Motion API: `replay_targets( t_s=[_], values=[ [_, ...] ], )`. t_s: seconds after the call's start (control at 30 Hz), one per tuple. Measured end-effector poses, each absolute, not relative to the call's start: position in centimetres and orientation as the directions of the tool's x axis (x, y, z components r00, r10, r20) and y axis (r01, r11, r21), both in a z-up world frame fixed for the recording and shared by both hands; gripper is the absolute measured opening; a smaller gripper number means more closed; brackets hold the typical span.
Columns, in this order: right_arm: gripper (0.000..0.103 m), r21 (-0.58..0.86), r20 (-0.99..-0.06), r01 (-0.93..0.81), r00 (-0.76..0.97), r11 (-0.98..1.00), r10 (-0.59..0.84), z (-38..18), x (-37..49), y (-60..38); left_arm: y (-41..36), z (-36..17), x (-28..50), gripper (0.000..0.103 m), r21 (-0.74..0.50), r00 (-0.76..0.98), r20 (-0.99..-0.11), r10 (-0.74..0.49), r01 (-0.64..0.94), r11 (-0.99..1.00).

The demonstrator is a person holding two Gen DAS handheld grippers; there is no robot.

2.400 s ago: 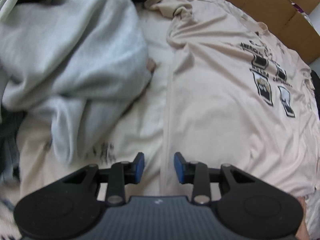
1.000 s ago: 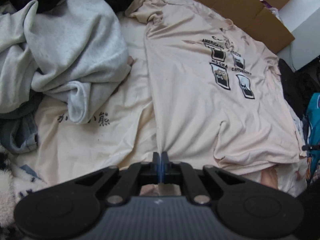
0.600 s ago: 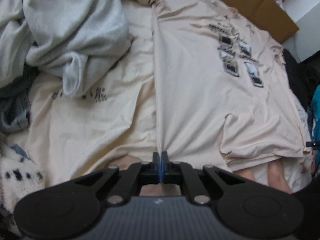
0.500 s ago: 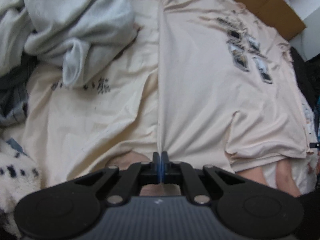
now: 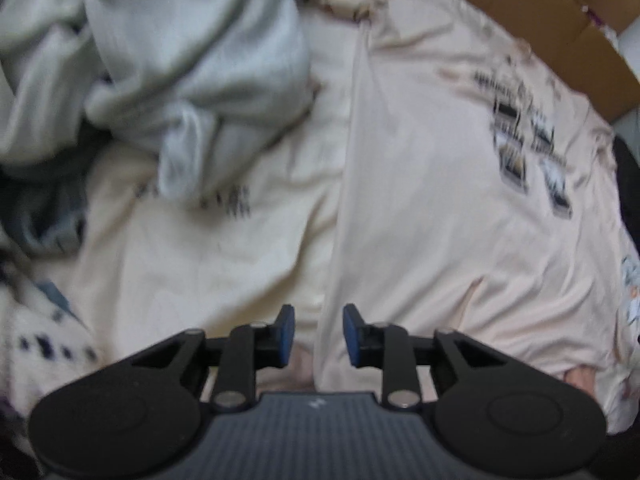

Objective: Fold clothes
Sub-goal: 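Pinch the hem with the right tool, then open both tools, then lift both open tools and move them over the beige T-shirt's collar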

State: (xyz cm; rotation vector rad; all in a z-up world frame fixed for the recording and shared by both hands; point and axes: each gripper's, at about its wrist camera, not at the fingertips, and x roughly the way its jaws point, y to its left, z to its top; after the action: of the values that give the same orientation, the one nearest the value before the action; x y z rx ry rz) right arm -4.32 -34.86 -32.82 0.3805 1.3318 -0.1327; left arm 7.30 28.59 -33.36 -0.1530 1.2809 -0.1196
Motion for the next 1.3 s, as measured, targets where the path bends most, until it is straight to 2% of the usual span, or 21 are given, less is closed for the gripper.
replay_targets(
  t_s=[0.07, 0.13, 0.3, 0.53, 0.6, 0.63, 0.67, 0.83, 1.03, 1.3],
  values=[
    [0.030, 0.198, -0.957, 0.312, 0.266, 0.929, 0.115, -31.4, -3.8, -35.9, 28.6, -31.4, 8.3, 0.033, -0.165, 0.317, -0.935, -0.157, 0.001, 0.986],
    [0.034, 0.198, -0.950, 0.311, 0.294, 0.929, 0.104, -29.9, -3.2, -36.6, 28.7, -29.2, 9.5, 0.041, -0.154, 0.356, -0.924, -0.141, -0.007, 0.988],
    [0.035, 0.203, -0.929, 0.320, 0.362, 0.925, 0.078, -26.0, -1.5, -38.0, 28.2, -24.3, 12.2, 0.044, -0.145, 0.436, -0.892, -0.119, -0.026, 0.989],
    [0.036, 0.216, -0.888, 0.314, 0.457, 0.924, 0.053, -20.7, 0.3, -38.9, 27.8, -18.0, 14.6, 0.057, -0.156, 0.517, -0.848, -0.115, -0.035, 0.987],
    [0.041, 0.217, -0.874, 0.307, 0.483, 0.927, 0.045, -19.2, 0.8, -39.0, 27.5, -16.3, 15.0, 0.060, -0.151, 0.531, -0.840, -0.110, -0.033, 0.988],
    [0.048, 0.218, -0.866, 0.302, 0.499, 0.928, 0.041, -18.3, 0.9, -39.1, 27.4, -15.5, 15.2, 0.061, -0.147, 0.538, -0.836, -0.107, -0.032, 0.989],
    [0.050, 0.219, -0.856, 0.297, 0.515, 0.930, 0.037, -17.4, 1.1, -39.1, 27.3, -14.7, 15.2, 0.062, -0.144, 0.545, -0.832, -0.105, -0.029, 0.989],
    [0.050, 0.226, -0.819, 0.276, 0.573, 0.934, 0.029, -13.6, 1.9, -39.4, 26.8, -10.8, 15.4, 0.069, -0.131, 0.580, -0.809, -0.096, -0.019, 0.991],
    [0.051, 0.235, -0.785, 0.239, 0.618, 0.942, 0.039, -10.2, 3.3, -38.9, 26.2, -7.3, 15.7, 0.071, -0.134, 0.612, -0.784, -0.101, -0.009, 0.991],
    [0.052, 0.238, -0.763, 0.183, 0.644, 0.954, 0.066, -7.9, 6.9, -37.4, 26.0, -6.1, 18.0, 0.072, -0.131, 0.628, -0.771, -0.107, 0.008, 0.991]
  ],
)
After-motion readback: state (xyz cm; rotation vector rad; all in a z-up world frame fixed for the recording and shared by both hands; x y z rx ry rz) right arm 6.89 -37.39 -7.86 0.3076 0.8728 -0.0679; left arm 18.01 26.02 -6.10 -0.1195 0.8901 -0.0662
